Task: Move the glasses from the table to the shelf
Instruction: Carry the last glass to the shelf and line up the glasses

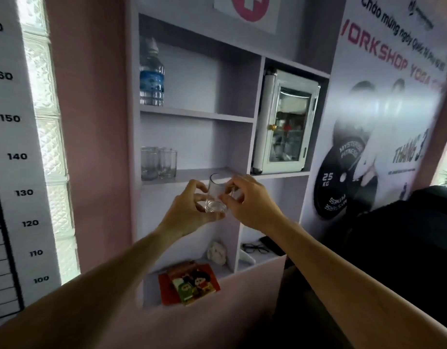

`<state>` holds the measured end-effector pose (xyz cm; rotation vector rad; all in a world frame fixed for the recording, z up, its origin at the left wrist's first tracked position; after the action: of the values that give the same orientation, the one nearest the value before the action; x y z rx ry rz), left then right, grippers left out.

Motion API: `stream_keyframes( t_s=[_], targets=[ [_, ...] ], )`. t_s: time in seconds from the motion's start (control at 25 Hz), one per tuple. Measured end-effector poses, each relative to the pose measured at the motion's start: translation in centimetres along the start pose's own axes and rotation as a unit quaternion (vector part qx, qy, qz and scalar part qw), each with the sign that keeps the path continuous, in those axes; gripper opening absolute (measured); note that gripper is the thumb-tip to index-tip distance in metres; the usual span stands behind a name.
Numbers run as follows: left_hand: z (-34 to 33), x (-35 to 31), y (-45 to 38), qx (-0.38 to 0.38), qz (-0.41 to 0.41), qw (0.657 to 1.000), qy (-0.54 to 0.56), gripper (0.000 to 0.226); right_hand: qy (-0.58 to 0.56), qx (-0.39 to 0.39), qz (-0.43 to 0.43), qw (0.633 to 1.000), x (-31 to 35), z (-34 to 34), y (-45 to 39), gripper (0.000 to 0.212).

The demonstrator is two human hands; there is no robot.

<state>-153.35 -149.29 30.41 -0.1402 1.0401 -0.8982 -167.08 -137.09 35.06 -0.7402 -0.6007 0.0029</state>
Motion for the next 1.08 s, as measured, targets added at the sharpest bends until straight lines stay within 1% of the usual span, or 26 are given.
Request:
stream_keyframes(
  t_s=[0.08,0.2,0.36,0.44,0.56,0.68,0.8,0.92,1.08],
  targets=[
    [0.5,1.2,-1.7,-0.019,0.009,0.999,-0.025,0.072,-0.009,-0.002,0.014,1.000,-1.2,-1.3,-2.3,0.014],
    [0.8,3.0,-4.1,-0.052,0.030,0.997,-0.057,0.075,-0.042,0.017,0.028,0.999,-3.3,-3.1,-5.9,0.016],
    [1.1,4.8,-6.9,-0.104,0.044,0.985,-0.134,0.069,-0.064,0.046,0.063,0.995,-6.0,-4.9,-10.4,0.015],
    [0.7,5.6,-8.6,-0.131,0.044,0.978,-0.155,0.066,-0.068,0.057,0.090,0.992,-7.7,-5.5,-12.9,0.017],
    [-0.1,6.4,-10.8,-0.170,0.062,0.967,-0.182,0.057,-0.076,0.093,0.129,0.984,-10.2,-6.2,-16.5,0.017],
    [-0.8,6.9,-12.6,-0.207,0.093,0.947,-0.229,0.053,-0.104,0.111,0.163,0.975,-12.0,-6.9,-19.3,0.017],
    [-1.3,7.4,-13.6,-0.246,0.105,0.916,-0.300,0.056,-0.123,0.130,0.187,0.966,-13.4,-7.8,-21.1,0.017],
    [-1.3,7.7,-14.1,-0.258,0.094,0.896,-0.348,0.055,-0.138,0.143,0.194,0.961,-14.4,-9.0,-22.3,0.019],
    [-1.1,8.0,-14.5,-0.244,0.102,0.889,-0.373,0.054,-0.161,0.133,0.199,0.957,-15.2,-10.6,-23.4,0.019]
  ],
)
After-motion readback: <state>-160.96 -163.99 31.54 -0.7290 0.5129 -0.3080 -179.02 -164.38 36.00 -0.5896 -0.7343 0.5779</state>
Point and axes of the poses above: each hand's wrist, its own y-axis away from the middle knuckle, its own z-axis out of the back of the hand, x = y × z, the point moved 2 cm from there along -y, towards the middle knuckle, and after that the axes turned 10 degrees about -y, right-handed, at the moved point
